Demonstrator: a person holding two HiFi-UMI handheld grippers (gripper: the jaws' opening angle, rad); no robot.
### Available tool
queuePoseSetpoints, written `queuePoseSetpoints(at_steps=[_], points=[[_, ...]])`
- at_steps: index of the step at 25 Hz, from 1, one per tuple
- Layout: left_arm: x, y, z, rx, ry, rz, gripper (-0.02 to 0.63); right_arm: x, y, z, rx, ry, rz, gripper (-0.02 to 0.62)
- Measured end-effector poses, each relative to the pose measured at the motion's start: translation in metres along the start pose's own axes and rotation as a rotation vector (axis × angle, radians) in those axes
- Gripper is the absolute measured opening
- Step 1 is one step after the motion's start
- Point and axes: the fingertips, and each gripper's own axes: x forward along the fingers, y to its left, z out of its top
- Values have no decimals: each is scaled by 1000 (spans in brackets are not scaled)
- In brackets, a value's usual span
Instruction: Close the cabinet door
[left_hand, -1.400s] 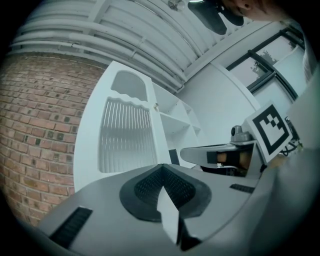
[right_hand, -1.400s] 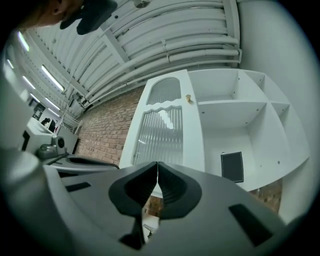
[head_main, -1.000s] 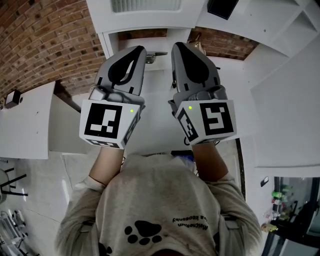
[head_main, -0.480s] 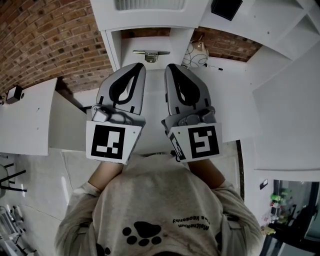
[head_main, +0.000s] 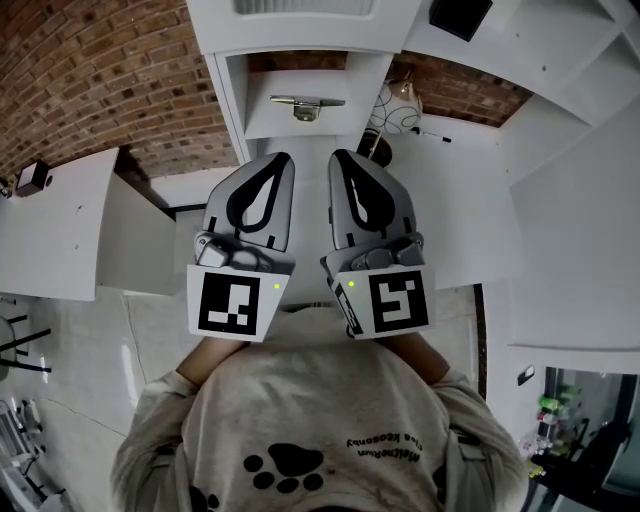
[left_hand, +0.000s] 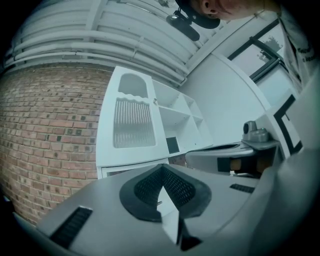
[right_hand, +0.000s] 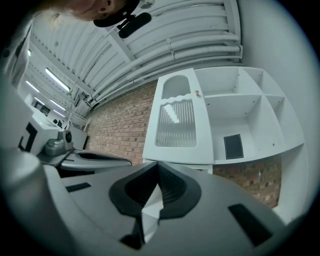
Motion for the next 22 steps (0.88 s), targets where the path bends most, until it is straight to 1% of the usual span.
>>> queuePoseSetpoints(at_steps=[12,22], points=[[-4,-14,-13,-15,17,35,8,-15,0,-11,22,-7,43,17],[-4,-25,-16,-2,12,47,8,-25,-5,-15,23,-19,58,17]])
